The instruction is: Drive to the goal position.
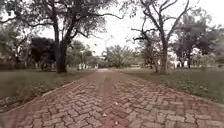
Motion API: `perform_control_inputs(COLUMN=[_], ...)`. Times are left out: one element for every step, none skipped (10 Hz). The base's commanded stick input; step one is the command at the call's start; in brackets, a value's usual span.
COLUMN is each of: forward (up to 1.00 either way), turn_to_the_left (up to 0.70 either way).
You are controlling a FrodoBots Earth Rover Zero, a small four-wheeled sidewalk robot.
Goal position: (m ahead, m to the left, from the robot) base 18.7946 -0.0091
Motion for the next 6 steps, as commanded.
perform_control_inputs(forward=[0.7, 0.7, 0.7, 0.7, 0.7, 0.7], turn_to_the_left=[0.0, 0.0, 0.0, 0.0, -0.01, -0.02])
